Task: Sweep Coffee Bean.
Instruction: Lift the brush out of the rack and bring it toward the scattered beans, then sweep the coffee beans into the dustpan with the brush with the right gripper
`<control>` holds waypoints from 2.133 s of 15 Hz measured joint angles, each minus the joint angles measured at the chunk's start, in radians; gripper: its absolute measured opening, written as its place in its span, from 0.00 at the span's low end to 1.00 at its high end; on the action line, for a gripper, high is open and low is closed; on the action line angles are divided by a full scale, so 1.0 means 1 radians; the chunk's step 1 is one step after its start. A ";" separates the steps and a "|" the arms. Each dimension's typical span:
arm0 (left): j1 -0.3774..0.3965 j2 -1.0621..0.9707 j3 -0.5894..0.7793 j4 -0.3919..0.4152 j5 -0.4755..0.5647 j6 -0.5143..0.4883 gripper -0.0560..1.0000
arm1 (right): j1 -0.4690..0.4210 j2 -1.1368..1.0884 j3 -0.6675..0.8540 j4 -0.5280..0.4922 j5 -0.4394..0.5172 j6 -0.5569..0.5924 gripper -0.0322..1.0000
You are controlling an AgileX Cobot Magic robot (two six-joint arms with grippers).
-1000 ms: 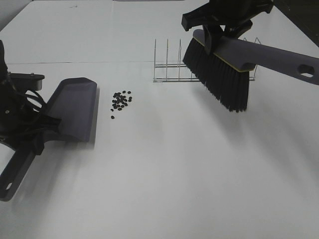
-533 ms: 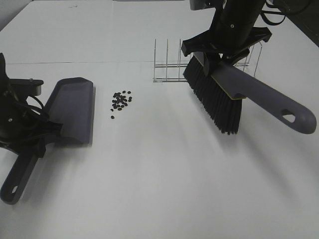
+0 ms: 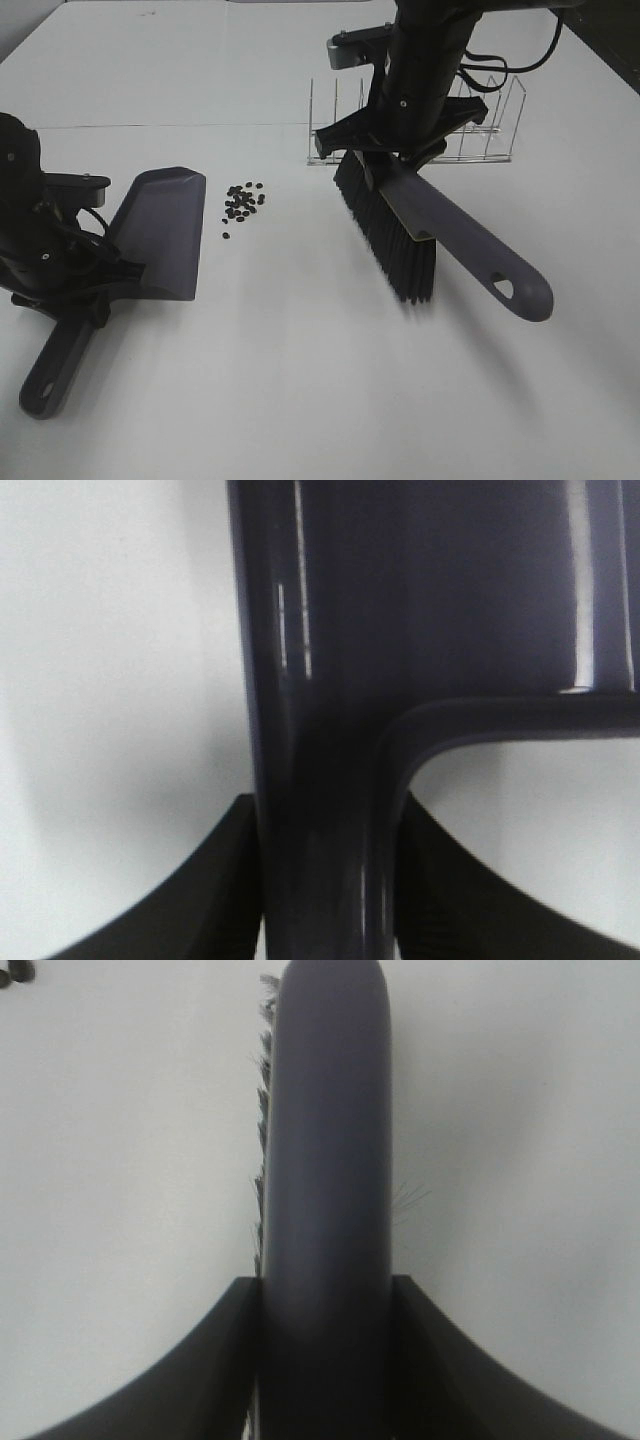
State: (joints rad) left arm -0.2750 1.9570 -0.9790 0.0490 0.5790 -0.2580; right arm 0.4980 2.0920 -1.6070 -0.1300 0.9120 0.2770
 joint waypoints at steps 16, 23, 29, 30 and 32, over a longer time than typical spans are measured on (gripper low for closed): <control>0.000 0.010 -0.002 0.012 -0.019 -0.003 0.38 | 0.164 0.286 -0.394 0.012 0.106 0.006 0.33; 0.000 0.010 -0.002 0.014 -0.020 -0.003 0.38 | 0.163 0.311 -0.471 -0.097 0.258 0.003 0.33; 0.000 0.010 -0.003 0.014 -0.020 -0.003 0.38 | 0.163 0.309 -0.472 -0.099 0.280 -0.005 0.33; 0.000 0.010 -0.003 0.014 -0.020 -0.003 0.38 | 0.163 0.298 -0.472 -0.099 0.276 -0.005 0.33; 0.000 0.010 -0.003 0.014 -0.020 -0.003 0.38 | 0.163 0.273 -0.472 -0.107 0.262 -0.005 0.33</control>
State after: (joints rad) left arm -0.2750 1.9670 -0.9820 0.0630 0.5590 -0.2610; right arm 0.6610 2.3650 -2.0790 -0.2370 1.1740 0.2720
